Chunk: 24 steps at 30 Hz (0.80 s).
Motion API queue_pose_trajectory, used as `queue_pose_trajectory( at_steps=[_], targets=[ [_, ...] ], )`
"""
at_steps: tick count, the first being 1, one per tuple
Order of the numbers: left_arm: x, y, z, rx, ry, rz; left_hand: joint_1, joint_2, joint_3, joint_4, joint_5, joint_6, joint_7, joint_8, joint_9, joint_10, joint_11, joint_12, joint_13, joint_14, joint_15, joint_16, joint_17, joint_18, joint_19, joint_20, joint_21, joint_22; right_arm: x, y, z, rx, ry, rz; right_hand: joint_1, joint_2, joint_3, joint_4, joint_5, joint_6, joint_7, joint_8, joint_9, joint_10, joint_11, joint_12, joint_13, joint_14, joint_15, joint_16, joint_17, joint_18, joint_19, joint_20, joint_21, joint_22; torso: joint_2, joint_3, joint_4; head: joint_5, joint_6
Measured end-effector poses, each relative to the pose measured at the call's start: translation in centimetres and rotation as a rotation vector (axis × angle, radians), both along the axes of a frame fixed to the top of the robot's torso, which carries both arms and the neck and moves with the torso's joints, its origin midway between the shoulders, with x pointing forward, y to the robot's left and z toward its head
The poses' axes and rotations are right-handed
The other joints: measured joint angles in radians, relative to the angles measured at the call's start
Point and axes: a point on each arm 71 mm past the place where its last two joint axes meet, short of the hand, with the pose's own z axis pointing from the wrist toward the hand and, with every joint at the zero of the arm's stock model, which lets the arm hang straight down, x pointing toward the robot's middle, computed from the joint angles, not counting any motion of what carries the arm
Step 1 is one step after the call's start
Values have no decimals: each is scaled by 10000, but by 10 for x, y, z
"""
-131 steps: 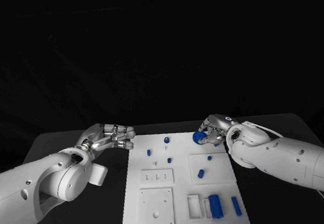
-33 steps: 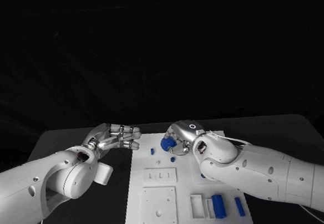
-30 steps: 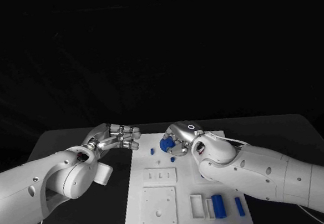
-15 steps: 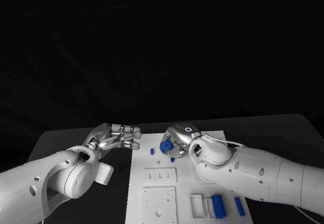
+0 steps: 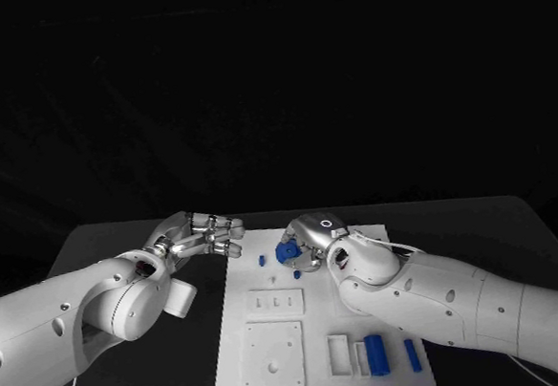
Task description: Assemble the parts on the task board
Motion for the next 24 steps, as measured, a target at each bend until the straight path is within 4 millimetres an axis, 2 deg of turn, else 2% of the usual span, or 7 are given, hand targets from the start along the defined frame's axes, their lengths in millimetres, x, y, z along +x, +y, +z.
queue_pose_trajectory(
  at_steps=[3, 6, 10, 14, 20, 22, 24],
  targets=[
    [0, 0, 0, 0, 3, -2, 0, 0, 0, 0, 0, 0, 0, 0, 0, 0, 0, 0, 0, 0, 0, 0, 0, 0, 0, 0, 0, 3, 0, 0, -1, 17, 29, -8, 308, 96, -937, 756, -561, -133, 33, 0, -13, -51, 50, 1, -63, -29, 37, 0, -40, 0, -1, 74, -104, 1, -1, 1, 7, -4, 6],
    [0, 0, 0, 3, 5, 2, 0, 0, 0, 0, 0, 0, 0, 0, 0, 0, 0, 0, 0, 0, 0, 0, 0, 0, 0, 0, 0, 11, 0, -1, -1, 57, 42, -14, 361, 45, -1207, 1366, -762, -133, 33, 1, -12, -51, 50, 1, -111, 0, 67, -28, -54, 0, -1, 73, -155, 8, -4, 1, 12, -11, 6],
    [0, 1, 0, 5, 8, 6, 0, 0, 0, 0, 0, 0, 0, 0, -1, 0, 0, 0, 0, 0, 0, 0, 0, 0, 0, 0, 0, 11, 0, -2, -1, 124, 49, -43, 361, 45, -1402, 1750, -1043, -170, 70, 2, -12, -72, 71, 1, -124, 0, 67, -28, -62, -1, -1, 74, -193, 8, -4, 1, 11, -5, 6],
    [0, 1, 0, 6, 12, 3, 0, 0, 0, 0, 0, 0, 0, 0, -1, 0, 0, 0, 0, 0, 0, 0, 0, 0, 0, 0, 0, 11, 1, -2, -1, 190, 73, -76, 272, -43, -1694, 2460, -1186, -172, 71, 2, -12, -87, 86, 1, -144, 0, 67, -28, -67, -1, -1, 74, -193, 8, -4, -1, 0, 2, 11],
    [0, 0, 0, 6, 18, -5, 0, 0, 0, 0, 0, 0, 0, 0, -1, 0, 0, 0, 0, 0, 0, 0, 0, 0, 0, 0, 0, 10, 1, -4, -2, 260, 131, -133, 211, -96, -2057, 3392, -599, -165, 64, 2, -11, -86, 86, 2, -144, 0, 67, -28, -26, -2, -1, 73, -193, 7, -4, -6, 2, -10, 14],
    [0, 0, 0, 6, 19, -5, 0, 0, 0, 0, 0, 0, 0, 0, -1, 0, 0, 0, 0, 0, 0, 0, 0, 1, -36, 36, 0, 10, 1, -6, -2, 268, 152, -166, -10, -16, -2105, 3630, 190, -116, 16, 2, -11, -86, 86, 1, -144, 0, 67, -3, -4, -2, 0, 73, -193, 7, -5, -6, 6, -13, 14],
    [0, 1, 0, 8, 20, 1, 0, 0, 0, 0, 0, 0, 0, 0, -2, 0, 0, 0, 0, 0, 0, 0, 0, 1, -36, 36, 0, 10, 1, -9, -2, 275, 175, -197, -31, 6, -1957, 3681, 485, -91, -9, 3, -11, -85, 86, 1, -139, 0, 67, 42, 19, -2, -1, 73, -150, 7, -5, -6, 8, -14, 14]
  ],
)
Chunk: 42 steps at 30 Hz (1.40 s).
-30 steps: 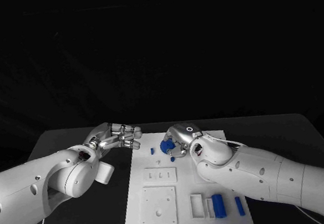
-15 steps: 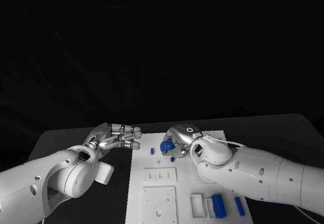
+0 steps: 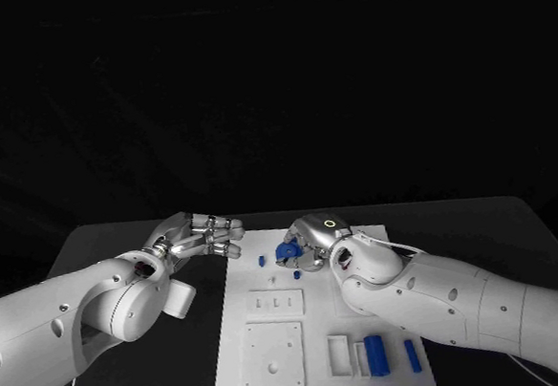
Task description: Assemble the parts on the task board
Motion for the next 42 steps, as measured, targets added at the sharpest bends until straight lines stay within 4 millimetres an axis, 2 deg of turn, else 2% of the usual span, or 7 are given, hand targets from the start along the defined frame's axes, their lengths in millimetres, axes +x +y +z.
queue_pose_trajectory(
  at_steps=[3, 6, 13, 26, 30, 37, 42],
  targets=[
    [0, 1, 0, 3, 2, 9, 0, 0, 0, 0, 0, 0, 0, 0, 0, 0, 0, 0, 0, 0, 0, 0, 0, 0, 0, 0, 0, 0, 0, -3, -1, 16, 54, -36, -104, 112, 466, -55, 73, 33, -32, 0, 0, 0, 0, 0, 23, 0, 0, 7, 19, 0, 0, 0, 59, 0, -1, 1, -1, 8, -5],
    [0, 1, 0, 5, 3, 17, 0, 0, 0, 0, 0, 0, 0, 0, 0, 0, 0, 0, 0, 0, 0, 0, 0, 0, 0, 0, 0, 0, -1, -7, -2, 32, 134, -77, -172, 100, 625, -113, 185, 104, -29, 0, 0, 1, 0, 50, 60, 0, 0, 56, 46, 0, 0, 0, 116, -1, 0, 4, -8, 20, -10],
    [0, 2, 0, 10, 6, 34, 0, 0, 0, 0, 0, 0, 0, 0, -1, 0, 0, 0, 0, 0, 0, 0, 0, 0, 0, 0, 0, -1, -3, -15, -6, 80, 271, -131, -243, 93, 636, -124, 499, 136, -61, -18, -17, 0, 0, 51, 76, 0, 0, 55, 53, 1, 0, 0, 134, -1, 0, 12, -21, 29, -22],
    [0, 4, 0, 23, 7, 75, 0, 0, 0, 0, 0, 0, 0, 0, -1, 0, 0, 0, 0, 0, 0, 0, 0, 0, 0, 0, 0, -2, -6, -31, -15, 75, 529, -360, -243, 93, 635, -124, 551, 136, -61, -17, 5, 22, -22, 51, 89, 0, 0, 92, 52, 0, 0, -1, 134, -2, 1, 16, -20, -2, -12],
    [0, 5, 0, 27, 8, 89, 0, 0, 0, 0, 0, 0, 0, 0, -1, 0, 0, 0, 0, 0, 0, 0, 0, 1, 0, 0, 0, -2, -9, -34, -15, 174, 538, -367, -242, 93, 635, -124, 810, 184, -72, -17, 5, 22, -21, 50, 109, 0, 0, 91, 55, 1, 0, -1, 134, -2, 0, 15, -13, -8, -13],
    [0, 7, 0, 36, 9, 127, 0, 0, 0, 0, 0, 0, 0, 0, -1, 0, 0, 0, 0, 0, 0, 0, 0, 0, 0, 0, 0, -3, -12, -45, -1, 823, 157, -537, -282, 132, 733, -84, 879, 201, -55, -17, 5, 57, -55, 101, 129, 0, 0, 91, 64, 1, 0, -1, 193, -3, -4, 6, -13, -22, 29],
    [0, 10, 0, 49, 10, 179, 0, 0, 0, 0, 0, 0, 0, 0, -1, 0, 0, 0, 0, 0, 0, 0, 0, 0, 0, 0, 0, -3, -12, -62, 17, 1462, -230, -787, -281, 132, 802, -154, 875, 200, -55, -17, 4, 57, -54, 101, 128, 0, 0, 91, 57, 1, 0, -1, 193, -3, -5, 9, -32, -15, 72]
  ],
)
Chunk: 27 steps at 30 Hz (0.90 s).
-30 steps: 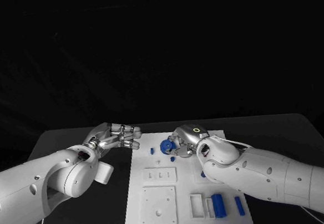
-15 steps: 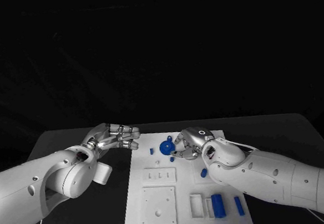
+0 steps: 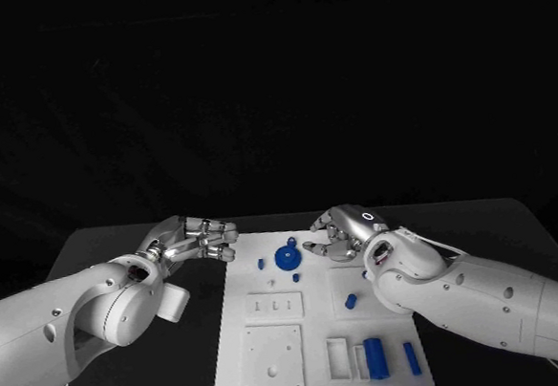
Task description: Assemble the parts on the task board
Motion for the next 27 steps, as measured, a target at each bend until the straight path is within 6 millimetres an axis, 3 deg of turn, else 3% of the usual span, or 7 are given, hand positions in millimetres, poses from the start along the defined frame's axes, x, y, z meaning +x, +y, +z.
queue_pose_trajectory(
  at_steps=[4, 5, 6, 9, 15, 20, 27],
  targets=[
    [0, 2, 0, 11, -1, 40, 0, 0, 0, 0, 0, 0, 0, 0, 0, 0, 0, 0, 0, 0, 0, 0, 0, 0, 0, 0, 0, 0, 2, -22, 13, 357, -122, -308, 357, -95, 30, -503, -768, 0, 0, 0, 0, 0, 0, 0, 31, 0, 0, 0, 0, 1, 0, 0, 0, 0, -12, 6, -35, -31, 42],
    [0, 2, 0, 13, -1, 47, 0, 0, 0, 0, 0, 0, 0, 0, 3, 0, 0, 0, 0, 0, 0, 0, 0, 0, 0, 0, 0, 0, 2, -27, 14, 431, -109, -370, 685, -70, 167, -878, -1222, 0, 0, 0, 0, 21, 21, -1, 43, 0, 0, 0, -2, 0, 0, 0, 0, 0, -14, 13, -54, -36, 55],
    [0, 3, 0, 15, -1, 55, 0, 0, 0, 0, 0, 0, 0, 0, 5, 0, 0, 0, 0, 0, 0, 0, 0, 0, 0, 0, 0, 0, 3, -34, 16, 529, -68, -456, 863, -59, 293, -1246, -1280, 0, 0, 0, -2, 35, 35, -1, 44, 0, 0, 0, -6, 0, 0, 0, 0, 0, -17, 20, -66, -38, 61],
    [1, 4, 0, 24, -3, 82, 0, 0, 0, 0, 0, 0, 0, 0, 8, 0, 0, 0, 0, 0, 0, 0, 0, 0, 0, 0, 0, 0, 5, -53, 19, 767, 144, -588, 1054, 26, 675, -2687, -1039, -8, 59, 0, -8, 35, 35, -2, 44, 0, 0, -1, -7, 0, 0, 0, -154, 0, -25, 46, -113, -39, 82],
    [1, 7, 0, 43, -5, 139, 0, 0, 26, -26, 0, 0, 0, 0, 7, 0, 0, 0, 0, 0, 0, 0, 0, 0, 0, 0, 40, -1, 8, -90, 13, 1060, 782, -672, 1416, 388, 269, -4266, -713, 9, 73, 0, -7, -135, 12, -99, -83, -27, 27, -166, 3, 0, 0, 0, -516, -1, -33, 126, -226, -70, 96],
    [2, 9, 0, 55, -9, 163, 0, 0, 41, -41, 0, 0, 0, 0, 6, 0, 0, 0, 0, 0, 0, 0, 0, 1, 0, 0, 40, 0, 10, -121, -3, 1241, 1456, -651, 1528, 501, 260, -4708, -450, -46, 110, 0, -8, -200, 18, -128, -99, -27, 27, -183, -5, 0, 0, 0, -516, -1, -31, 182, -287, -166, 108],
    [4, 12, -3, 137, -5, 128, 0, 0, 65, -65, 0, 0, 0, 0, 6, -35, -35, 0, 0, 0, 0, 0, 0, 1, 0, 0, 150, 43, 12, -147, -16, 1458, 1953, -535, 1529, 501, 28, -4925, -52, -180, 139, 0, -7, -202, 17, -128, -118, -28, 27, -182, 47, 0, 0, 0, -426, -2, -20, 207, -293, -314, 105]
  ],
)
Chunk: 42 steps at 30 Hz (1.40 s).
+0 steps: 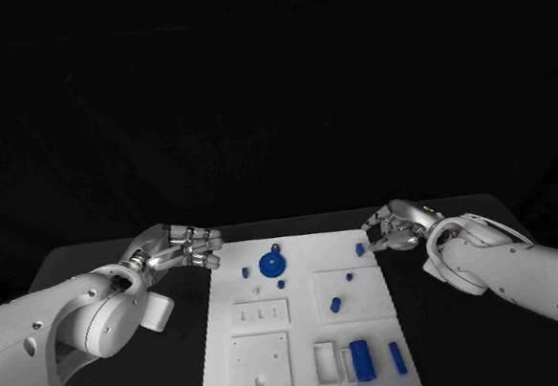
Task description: Assemble the parts on the task board
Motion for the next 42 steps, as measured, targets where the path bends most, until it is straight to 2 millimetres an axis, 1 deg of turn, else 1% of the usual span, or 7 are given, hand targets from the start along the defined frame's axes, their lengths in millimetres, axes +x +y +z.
queue_pose_trajectory(
  at_steps=[3, 8, 17, 22, 30, 35, 42],
  targets=[
    [0, 0, -1, 39, 5, -35, 0, 0, 0, 0, 0, 0, 0, 0, -1, 0, 0, 0, 0, 0, 0, 0, -12, 0, 0, 0, 6, 0, 0, -6, -4, 72, 129, 26, -32, 32, -257, 37, 148, -44, 9, 0, 0, -21, 20, 0, -12, -1, 1, -30, 0, -1, 0, 0, 0, 0, 2, -5, 0, -52, -21],
    [1, 2, -3, 120, 4, -65, 0, 0, 0, 0, 0, 0, 0, 0, -1, -53, 53, 0, 0, 0, 0, -69, -34, -1, -37, -37, 6, -1, -2, -11, -12, 265, 364, 176, 104, 212, -878, 164, 343, -232, 91, 0, 0, -108, 72, 0, -53, -49, 49, -56, -1, -11, -37, 36, -1, 0, 5, -16, 7, -103, -58],
    [1, 3, -6, 182, 15, -102, 0, 0, 0, 0, 0, 0, 0, 0, -2, -53, 53, 0, 0, 0, 0, -117, -43, -2, -37, -36, 6, -2, -3, -6, -21, 554, 600, 424, 104, 212, -932, 199, 412, -234, 93, 0, 1, -107, 73, 0, -55, -49, 49, -56, 19, -18, -36, 36, -2, 0, 0, -53, 43, -122, -135],
    [1, 2, -6, 188, 21, -132, 0, 0, -29, -29, 0, 0, 0, 0, -2, -90, 91, 0, 0, 0, 0, -117, -43, -2, -36, -36, 6, -2, -2, -2, -27, 671, 680, 454, 25, 291, -1078, 266, 412, -234, 93, 0, 1, -107, 73, 0, -21, -49, 49, -56, 58, -56, -36, 36, 44, 0, -12, -65, 50, -129, -198],
    [1, 1, -7, 189, 32, -164, 0, 0, -29, -29, 0, 0, 0, 0, -3, -90, 91, 0, 0, 0, 0, -117, -42, -2, -36, -36, 6, -13, -1, 2, -37, 781, 827, 391, -68, 384, -1148, 337, 319, -233, 91, 0, 1, -107, 73, 42, 10, -49, 49, -56, 95, -59, -36, 35, 93, 0, -16, -72, 48, -135, -230],
    [1, 1, -7, 184, 36, -197, 0, 0, -29, -29, 0, 0, 0, 0, -3, -90, 90, 0, 0, 0, 0, -117, -42, -2, -36, -36, 6, -13, 1, 5, -39, 899, 801, 349, -145, 461, -1067, 418, 256, -199, 62, -1, -9, -107, 73, 50, 26, -49, 49, -11, 139, -59, -36, 35, 110, 0, -14, -71, 43, -147, -252],
    [1, 0, -7, 183, 39, -219, -10, 10, -39, -39, 0, 0, 0, 0, -4, -116, 65, 0, 0, 0, 0, -154, -42, -2, -36, -36, 6, -15, 1, 10, -41, 1024, 757, 354, -252, 568, -826, 453, 139, 15, 42, -2, -24, -68, 109, 145, 73, -48, 49, 30, 198, -59, -35, 35, 171, -1, -26, -71, 43, -99, -290]
  ],
)
